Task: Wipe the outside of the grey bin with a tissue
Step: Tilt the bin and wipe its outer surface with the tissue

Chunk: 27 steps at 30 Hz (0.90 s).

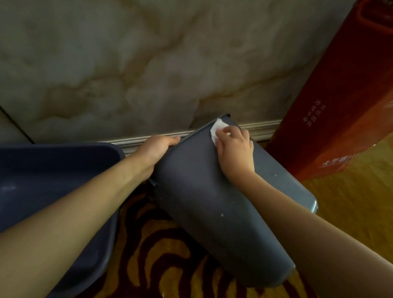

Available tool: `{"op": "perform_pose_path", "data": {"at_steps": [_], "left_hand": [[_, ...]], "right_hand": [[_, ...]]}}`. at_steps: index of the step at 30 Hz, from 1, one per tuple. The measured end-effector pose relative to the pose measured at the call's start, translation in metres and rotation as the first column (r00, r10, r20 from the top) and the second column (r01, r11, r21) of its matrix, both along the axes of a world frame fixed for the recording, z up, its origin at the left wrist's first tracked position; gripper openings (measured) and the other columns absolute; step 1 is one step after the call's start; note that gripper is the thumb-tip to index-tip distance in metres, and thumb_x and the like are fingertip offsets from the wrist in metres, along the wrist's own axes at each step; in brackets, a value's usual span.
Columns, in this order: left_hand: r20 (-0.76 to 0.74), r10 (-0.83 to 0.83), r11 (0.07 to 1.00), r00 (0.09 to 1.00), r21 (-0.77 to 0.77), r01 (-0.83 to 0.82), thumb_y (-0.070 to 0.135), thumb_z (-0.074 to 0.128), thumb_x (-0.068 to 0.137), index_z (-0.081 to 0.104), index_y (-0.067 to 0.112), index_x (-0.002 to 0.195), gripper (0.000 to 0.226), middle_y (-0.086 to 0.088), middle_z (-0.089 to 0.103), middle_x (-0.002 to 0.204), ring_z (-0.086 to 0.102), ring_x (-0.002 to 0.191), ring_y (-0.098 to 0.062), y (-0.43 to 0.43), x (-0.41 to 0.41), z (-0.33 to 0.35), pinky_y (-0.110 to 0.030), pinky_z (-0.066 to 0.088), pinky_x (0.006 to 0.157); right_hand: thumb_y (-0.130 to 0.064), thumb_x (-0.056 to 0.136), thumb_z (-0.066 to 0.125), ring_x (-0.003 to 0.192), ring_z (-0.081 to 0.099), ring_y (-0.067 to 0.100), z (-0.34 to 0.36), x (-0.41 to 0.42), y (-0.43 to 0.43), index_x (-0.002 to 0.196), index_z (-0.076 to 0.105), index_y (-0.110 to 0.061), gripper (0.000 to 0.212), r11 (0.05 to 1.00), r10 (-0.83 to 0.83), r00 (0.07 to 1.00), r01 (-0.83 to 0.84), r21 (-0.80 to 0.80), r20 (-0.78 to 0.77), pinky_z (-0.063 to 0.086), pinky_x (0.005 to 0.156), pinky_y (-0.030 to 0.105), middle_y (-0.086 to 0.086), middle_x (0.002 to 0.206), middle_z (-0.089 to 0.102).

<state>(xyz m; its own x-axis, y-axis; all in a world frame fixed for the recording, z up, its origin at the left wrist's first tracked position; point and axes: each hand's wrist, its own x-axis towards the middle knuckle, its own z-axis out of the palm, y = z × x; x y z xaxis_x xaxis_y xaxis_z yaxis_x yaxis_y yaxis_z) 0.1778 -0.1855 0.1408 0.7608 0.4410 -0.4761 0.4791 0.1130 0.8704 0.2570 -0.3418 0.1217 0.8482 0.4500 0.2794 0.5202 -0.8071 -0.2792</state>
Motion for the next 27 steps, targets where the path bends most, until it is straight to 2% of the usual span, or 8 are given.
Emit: {"op": "perform_pose_path", "data": {"at_steps": [4, 8, 12, 18, 21, 23, 25, 27], "left_hand": [[0.077, 0.005, 0.983, 0.997, 0.184, -0.019, 0.029, 0.058, 0.086, 0.06, 0.012, 0.062, 0.03, 0.004, 0.057, 0.034, 0.051, 0.026, -0.007, -0.005, 0.004, 0.028, -0.011, 0.027, 0.026], [0.097, -0.009, 0.954, 0.995, 0.298, -0.02, 0.033, 0.057, 0.085, 0.057, 0.013, 0.062, 0.03, 0.0, 0.057, 0.045, 0.054, 0.039, -0.014, -0.011, 0.003, 0.05, -0.022, 0.035, 0.042], [0.062, 0.035, 0.956, 0.997, 0.288, -0.052, 0.032, 0.056, 0.084, 0.062, 0.011, 0.079, 0.022, -0.006, 0.058, 0.061, 0.054, 0.053, -0.022, -0.019, 0.001, 0.06, -0.026, 0.036, 0.049], [0.038, 0.058, 0.998, 0.998, -0.016, -0.057, 0.04, 0.041, 0.089, 0.058, 0.006, 0.077, 0.04, -0.009, 0.055, 0.069, 0.049, 0.053, -0.019, -0.02, 0.004, 0.064, -0.022, 0.039, 0.047], [0.01, 0.028, 0.998, 1.0, -0.048, -0.027, 0.051, 0.035, 0.087, 0.059, -0.002, 0.083, 0.058, -0.016, 0.056, 0.072, 0.051, 0.057, -0.024, -0.018, 0.004, 0.066, -0.027, 0.041, 0.053], [0.002, -0.001, 0.996, 1.0, -0.091, 0.001, 0.055, 0.032, 0.088, 0.058, -0.005, 0.083, 0.065, -0.018, 0.056, 0.076, 0.054, 0.064, -0.026, -0.018, 0.005, 0.067, -0.03, 0.044, 0.057], [-0.008, -0.036, 0.988, 0.999, -0.148, 0.035, 0.057, 0.03, 0.088, 0.058, -0.008, 0.101, 0.072, -0.023, 0.058, 0.093, 0.057, 0.083, -0.031, -0.019, 0.007, 0.069, -0.035, 0.047, 0.075], [0.015, -0.065, 0.983, 0.998, -0.174, 0.066, 0.056, 0.028, 0.088, 0.058, -0.007, 0.103, 0.071, -0.021, 0.062, 0.086, 0.059, 0.074, -0.027, -0.022, 0.009, 0.069, -0.033, 0.047, 0.071]], "right_hand": [[-0.015, 0.095, 0.042, 0.112, 0.039, 0.033, 0.019, 0.013, 0.008, 0.115, 0.061, -0.01, 0.028, 0.99, 0.006, 0.999, -0.011, 0.139, 0.037, 0.033, 0.085, 0.037, 0.012, 0.126, 0.049], [-0.009, 0.093, 0.047, 0.105, 0.044, 0.036, 0.04, 0.015, 0.013, 0.107, 0.066, -0.004, 0.024, 0.942, 0.117, 0.991, -0.132, 0.309, 0.067, 0.039, 0.088, 0.043, 0.018, 0.115, 0.055], [-0.009, 0.093, 0.049, 0.1, 0.048, 0.037, 0.047, -0.002, 0.015, 0.105, 0.068, -0.001, 0.024, 0.915, 0.207, 0.974, -0.225, 0.334, 0.088, 0.039, 0.086, 0.044, 0.02, 0.109, 0.057], [-0.001, 0.086, 0.052, 0.092, 0.049, 0.038, 0.054, -0.044, 0.009, 0.104, 0.066, 0.001, 0.023, 0.87, 0.408, 0.903, -0.429, 0.241, 0.135, 0.041, 0.08, 0.049, 0.021, 0.107, 0.058], [0.005, 0.082, 0.053, 0.086, 0.05, 0.038, 0.057, -0.07, 0.006, 0.101, 0.065, 0.003, 0.023, 0.846, 0.451, 0.88, -0.475, 0.244, 0.148, 0.043, 0.072, 0.051, 0.022, 0.102, 0.059], [0.006, 0.077, 0.056, 0.081, 0.052, 0.038, 0.052, -0.087, 0.004, 0.102, 0.065, 0.002, 0.026, 0.831, 0.485, 0.852, -0.519, 0.2, 0.197, 0.045, 0.065, 0.047, 0.021, 0.097, 0.06], [0.001, 0.078, 0.055, 0.079, 0.051, 0.033, 0.044, -0.097, -0.001, 0.108, 0.063, -0.001, 0.031, 0.843, 0.496, 0.83, -0.531, 0.089, 0.254, 0.042, 0.064, 0.042, 0.017, 0.098, 0.062], [-0.005, 0.082, 0.053, 0.082, 0.047, 0.029, 0.038, -0.097, -0.009, 0.115, 0.06, -0.003, 0.033, 0.877, 0.439, 0.854, -0.475, 0.073, 0.278, 0.037, 0.066, 0.037, 0.015, 0.103, 0.062]]}}
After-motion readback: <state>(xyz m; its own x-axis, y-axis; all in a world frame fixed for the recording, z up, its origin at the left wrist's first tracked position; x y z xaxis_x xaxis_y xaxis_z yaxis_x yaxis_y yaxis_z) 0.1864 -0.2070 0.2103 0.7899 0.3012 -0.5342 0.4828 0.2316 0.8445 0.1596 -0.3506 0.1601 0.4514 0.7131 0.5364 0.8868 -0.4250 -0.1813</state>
